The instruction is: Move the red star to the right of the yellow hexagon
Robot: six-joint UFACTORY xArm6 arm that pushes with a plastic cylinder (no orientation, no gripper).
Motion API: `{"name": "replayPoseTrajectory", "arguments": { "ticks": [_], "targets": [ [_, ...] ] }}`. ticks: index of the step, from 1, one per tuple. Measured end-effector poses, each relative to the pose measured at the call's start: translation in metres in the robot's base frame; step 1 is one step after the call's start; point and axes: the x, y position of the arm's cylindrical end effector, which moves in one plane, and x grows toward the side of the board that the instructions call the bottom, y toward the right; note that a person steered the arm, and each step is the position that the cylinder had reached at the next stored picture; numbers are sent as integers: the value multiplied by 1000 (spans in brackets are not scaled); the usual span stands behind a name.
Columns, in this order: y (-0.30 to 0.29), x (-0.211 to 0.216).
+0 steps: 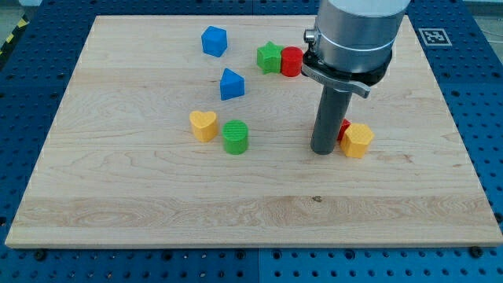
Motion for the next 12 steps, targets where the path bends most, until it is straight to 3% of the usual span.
{"name": "replayPoseTrajectory", "arguments": {
  "ticks": [3, 4, 5, 9, 12],
  "targets": [
    [-20, -80],
    [-19, -81],
    [-6, -80],
    [122, 13],
    [65, -1]
  ]
}}
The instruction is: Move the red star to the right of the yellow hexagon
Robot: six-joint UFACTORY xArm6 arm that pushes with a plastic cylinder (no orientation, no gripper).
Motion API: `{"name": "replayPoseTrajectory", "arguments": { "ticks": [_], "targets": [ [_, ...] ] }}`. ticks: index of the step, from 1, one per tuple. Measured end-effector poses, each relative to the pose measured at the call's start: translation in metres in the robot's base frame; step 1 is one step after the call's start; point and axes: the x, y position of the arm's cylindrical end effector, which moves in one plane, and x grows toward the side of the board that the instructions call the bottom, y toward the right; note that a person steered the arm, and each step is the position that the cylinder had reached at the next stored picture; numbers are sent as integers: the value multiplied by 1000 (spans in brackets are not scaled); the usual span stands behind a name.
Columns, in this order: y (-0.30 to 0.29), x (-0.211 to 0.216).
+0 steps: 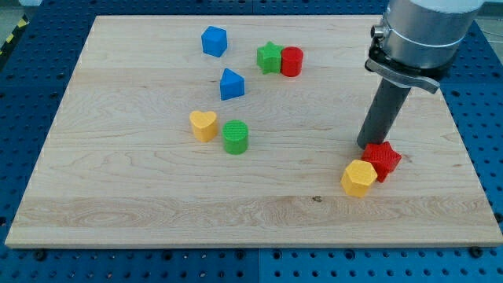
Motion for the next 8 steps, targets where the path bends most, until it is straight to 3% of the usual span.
{"name": "replayPoseTrajectory", "arguments": {
  "ticks": [8],
  "targets": [
    [50, 41]
  ]
}}
